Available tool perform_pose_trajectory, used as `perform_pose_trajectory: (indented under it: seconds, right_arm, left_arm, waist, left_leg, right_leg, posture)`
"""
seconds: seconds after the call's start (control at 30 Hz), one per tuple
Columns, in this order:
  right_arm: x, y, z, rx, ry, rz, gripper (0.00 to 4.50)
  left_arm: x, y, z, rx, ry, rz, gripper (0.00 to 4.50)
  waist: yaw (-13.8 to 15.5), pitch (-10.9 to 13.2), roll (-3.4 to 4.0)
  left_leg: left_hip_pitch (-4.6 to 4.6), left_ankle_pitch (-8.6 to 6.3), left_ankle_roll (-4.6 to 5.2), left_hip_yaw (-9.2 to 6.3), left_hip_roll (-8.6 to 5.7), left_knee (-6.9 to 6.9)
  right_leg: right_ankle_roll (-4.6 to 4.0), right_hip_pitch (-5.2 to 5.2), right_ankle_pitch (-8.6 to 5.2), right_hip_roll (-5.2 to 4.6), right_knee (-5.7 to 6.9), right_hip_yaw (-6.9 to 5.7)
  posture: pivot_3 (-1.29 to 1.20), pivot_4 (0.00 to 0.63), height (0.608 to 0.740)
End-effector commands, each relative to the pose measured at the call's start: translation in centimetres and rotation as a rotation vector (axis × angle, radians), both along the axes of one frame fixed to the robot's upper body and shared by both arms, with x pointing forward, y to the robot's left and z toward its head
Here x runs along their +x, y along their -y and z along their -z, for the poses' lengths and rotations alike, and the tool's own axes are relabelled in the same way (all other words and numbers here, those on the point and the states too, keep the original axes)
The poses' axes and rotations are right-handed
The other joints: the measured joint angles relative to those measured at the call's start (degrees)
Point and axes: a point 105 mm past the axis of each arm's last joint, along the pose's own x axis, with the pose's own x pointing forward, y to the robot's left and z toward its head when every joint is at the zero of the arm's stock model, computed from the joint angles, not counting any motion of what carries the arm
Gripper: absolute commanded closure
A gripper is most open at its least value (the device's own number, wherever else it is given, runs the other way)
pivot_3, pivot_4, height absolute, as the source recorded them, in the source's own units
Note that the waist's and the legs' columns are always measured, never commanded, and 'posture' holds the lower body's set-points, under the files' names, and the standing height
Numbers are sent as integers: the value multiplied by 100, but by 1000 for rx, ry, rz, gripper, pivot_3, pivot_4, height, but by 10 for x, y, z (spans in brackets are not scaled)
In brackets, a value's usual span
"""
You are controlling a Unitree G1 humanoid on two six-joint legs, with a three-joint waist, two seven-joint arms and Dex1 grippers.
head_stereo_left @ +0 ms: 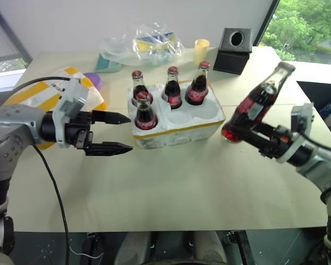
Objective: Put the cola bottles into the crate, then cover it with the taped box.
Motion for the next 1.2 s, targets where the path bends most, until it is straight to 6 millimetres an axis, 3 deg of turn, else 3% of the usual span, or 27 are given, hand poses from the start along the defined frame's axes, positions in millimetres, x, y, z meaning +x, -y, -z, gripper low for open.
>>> perform_pose_trajectory:
  seconds: [0.03, 0.2, 0.33, 0.6, 0.9, 0.97, 1.07, 1.2]
  right_arm:
    - [0, -25, -47, 28, 156, -91, 1997]
    - [24, -61, -54, -29, 180, -145, 1997]
    - [41, -76, -49, -53, 172, -149, 1997]
    - [62, -108, -19, -123, 141, -202, 1997]
    - [75, -126, 6, -194, 118, -215, 1997]
    - [78, -125, 8, -201, 111, -202, 1022]
    - [77, -122, 8, -201, 108, -195, 12]
    - [65, -111, 0, -182, 115, -206, 12]
  left_arm:
    - [0, -1, -11, -9, 64, -5, 0]
    - [1, 0, -12, -10, 75, -9, 0]
    - [1, 0, -13, -11, 85, -20, 0]
    - [-5, -5, -13, -9, 91, -53, 0]
    - [-5, -3, -15, -18, 97, -63, 0]
    - [-4, -3, -16, -21, 99, -63, 0]
    - [-4, -3, -17, -23, 100, -62, 0]
    - [-3, -4, -16, -24, 95, -62, 0]
  waist:
    - [-2, 0, 0]
    - [8, 0, -2]
    - [56, 1, -3]
    - [2, 3, -6]
    - [-91, 3, -6]
    - [-95, 3, -6]
    - [-90, 3, -6]
    - [-78, 3, -6]
  left_leg:
    - [0, 0, 0, 0, 0, -4]
    - [-2, 0, -1, 0, -1, -10]
    - [-4, 1, -1, 0, -6, -7]
    - [-8, 9, -14, 0, -7, -9]
    - [-8, 13, -22, -2, -7, -11]
    - [-8, 13, -22, -2, -6, -11]
    - [-8, 13, -22, -2, -5, -11]
    - [-8, 13, -22, -4, -6, -10]
  right_leg:
    - [0, -2, 0, 0, 0, 0]
    - [-2, -4, -1, 0, -4, -1]
    - [-2, -4, -1, -3, -3, -1]
    - [-2, -14, -1, 0, 0, 0]
    - [-2, -14, 0, 4, 2, -1]
    - [-2, -14, 0, 8, 2, 0]
    - [-2, -14, 0, 16, 2, 0]
    - [-2, -13, 0, 18, 1, 2]
  posture:
    - [0, 150, 740]
    - [0, 150, 740]
    - [0, 150, 740]
    - [0, 150, 740]
    - [0, 150, 740]
    - [0, 150, 740]
    - [0, 150, 740]
    - [0, 150, 740]
